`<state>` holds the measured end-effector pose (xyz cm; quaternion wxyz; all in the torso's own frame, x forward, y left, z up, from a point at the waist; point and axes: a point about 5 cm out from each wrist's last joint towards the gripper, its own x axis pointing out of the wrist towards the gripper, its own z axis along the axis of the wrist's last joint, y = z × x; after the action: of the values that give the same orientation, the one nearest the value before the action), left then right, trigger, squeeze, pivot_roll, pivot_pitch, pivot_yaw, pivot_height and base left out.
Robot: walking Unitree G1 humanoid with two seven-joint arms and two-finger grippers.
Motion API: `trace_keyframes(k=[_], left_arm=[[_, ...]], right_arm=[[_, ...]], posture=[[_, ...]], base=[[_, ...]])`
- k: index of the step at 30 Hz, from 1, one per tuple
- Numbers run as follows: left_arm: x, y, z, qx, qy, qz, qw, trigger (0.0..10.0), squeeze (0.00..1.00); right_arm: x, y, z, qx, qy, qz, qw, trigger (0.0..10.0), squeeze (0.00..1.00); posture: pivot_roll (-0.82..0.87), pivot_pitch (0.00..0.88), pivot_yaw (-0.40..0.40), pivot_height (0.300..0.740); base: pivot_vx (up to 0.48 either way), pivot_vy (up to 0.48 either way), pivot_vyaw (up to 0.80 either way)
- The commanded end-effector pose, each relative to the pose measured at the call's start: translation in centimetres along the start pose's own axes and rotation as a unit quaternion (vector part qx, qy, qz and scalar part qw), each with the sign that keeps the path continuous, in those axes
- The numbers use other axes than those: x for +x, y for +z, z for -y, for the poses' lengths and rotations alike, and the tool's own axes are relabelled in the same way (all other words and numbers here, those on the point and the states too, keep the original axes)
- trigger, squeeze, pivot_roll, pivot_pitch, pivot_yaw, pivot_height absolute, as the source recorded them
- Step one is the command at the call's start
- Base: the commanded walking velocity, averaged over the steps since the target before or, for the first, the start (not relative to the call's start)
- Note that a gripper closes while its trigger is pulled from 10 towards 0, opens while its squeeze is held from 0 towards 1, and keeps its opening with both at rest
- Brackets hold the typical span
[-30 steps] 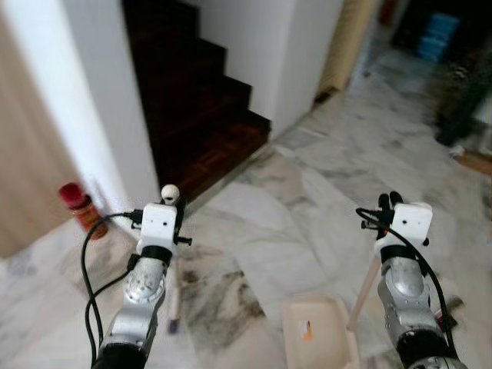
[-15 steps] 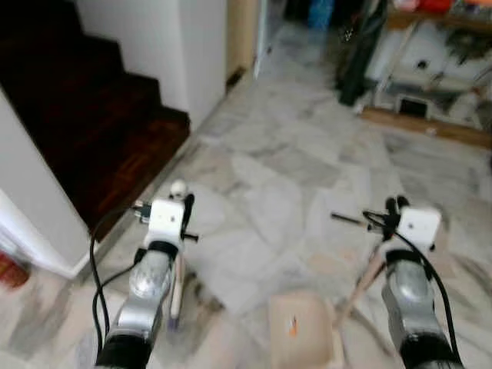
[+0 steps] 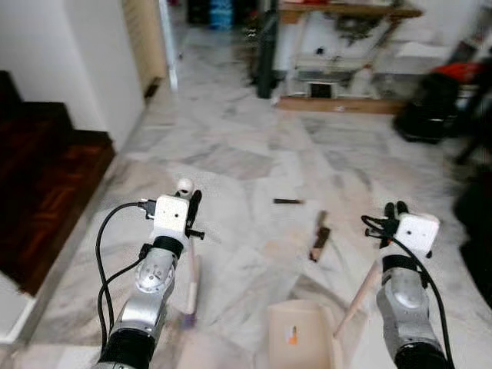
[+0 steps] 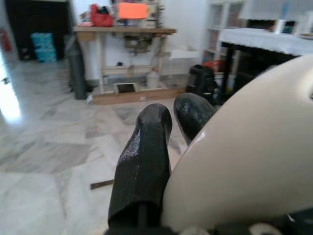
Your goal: Sweep floor
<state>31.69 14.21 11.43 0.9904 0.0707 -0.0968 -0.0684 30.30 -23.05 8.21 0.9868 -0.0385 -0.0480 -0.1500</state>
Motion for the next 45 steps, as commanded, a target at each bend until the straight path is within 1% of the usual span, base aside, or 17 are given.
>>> trace_keyframes(k=[1, 4, 7, 9, 12, 16, 19, 26, 31, 37, 45], left_arm=[[0.4, 0.8, -0.1, 0.000, 0.008, 0.019, 1.000, 10.0, 0.00], [0.2, 0.7, -0.5, 0.000, 0.017, 0.019, 1.000, 10.0, 0.00], [-0.2, 0.6, -0.8, -0.002, 0.025, 0.018, 1.000, 10.0, 0.00], [-0.3, 0.6, -1.1, -0.014, 0.038, 0.019, 0.999, 10.0, 0.00], [-0.4, 0.7, -1.3, -0.037, 0.050, 0.024, 0.998, 10.0, 0.00], [-0.5, 0.5, -1.2, -0.033, 0.048, 0.012, 0.998, 10.0, 0.00], [-0.5, 0.4, -1.1, -0.034, 0.047, 0.013, 0.998, 10.0, 0.00], [-0.5, 0.5, -1.0, -0.036, 0.046, 0.011, 0.998, 10.0, 0.00], [-0.5, 0.4, -1.1, -0.035, 0.046, 0.010, 0.998, 10.0, 0.00], [-0.8, 0.4, -1.2, -0.035, 0.049, 0.007, 0.998, 10.0, 0.00], [-0.8, 0.4, -1.2, -0.036, 0.049, 0.006, 0.998, 10.0, 0.00]], right_arm=[[0.5, 1.0, 0.4, 0.004, -0.006, 0.021, 1.000, 10.0, 0.00], [0.6, 1.2, 0.3, 0.004, -0.002, 0.024, 1.000, 10.0, 0.00], [0.6, 1.3, 0.1, 0.004, 0.002, 0.028, 1.000, 10.0, 0.00], [0.7, 1.4, -0.1, -0.002, 0.006, 0.028, 1.000, 10.0, 0.00], [0.8, 1.5, -0.1, 0.002, 0.009, 0.029, 1.000, 10.0, 0.00], [0.8, 1.5, -0.3, 0.003, 0.014, 0.028, 1.000, 10.0, 0.00], [0.8, 1.5, -0.3, 0.001, 0.012, 0.028, 1.000, 10.0, 0.00], [0.8, 1.3, -0.1, 0.008, 0.010, 0.022, 1.000, 10.0, 0.00], [0.7, 1.3, -0.2, 0.010, 0.011, 0.024, 1.000, 10.0, 0.00], [0.6, 1.3, -0.5, 0.008, 0.015, 0.025, 1.000, 10.0, 0.00], [0.6, 1.3, -0.5, 0.010, 0.014, 0.026, 1.000, 10.0, 0.00]], posture=[[-0.01, 0.000, -0.003, 0.740], [0.00, 0.000, -0.013, 0.740], [0.02, 0.000, -0.026, 0.740], [0.02, 0.000, -0.029, 0.740], [0.03, 0.000, -0.038, 0.740], [0.03, 0.000, -0.041, 0.740], [0.02, 0.000, -0.040, 0.740], [0.02, 0.000, -0.036, 0.740], [0.02, 0.000, -0.035, 0.740], [0.03, 0.000, -0.035, 0.740], [0.02, 0.000, -0.033, 0.740]], base=[[0.000, 0.000, -0.80], [0.000, 0.000, -0.80], [0.000, 0.000, 0.00], [0.000, 0.000, 0.00], [0.000, 0.000, 0.00], [0.000, 0.000, 0.00], [0.000, 0.000, 0.00], [0.283, 0.000, 0.00], [0.292, 0.000, -0.74], [0.291, 0.000, 0.00], [0.291, 0.000, 0.00]])
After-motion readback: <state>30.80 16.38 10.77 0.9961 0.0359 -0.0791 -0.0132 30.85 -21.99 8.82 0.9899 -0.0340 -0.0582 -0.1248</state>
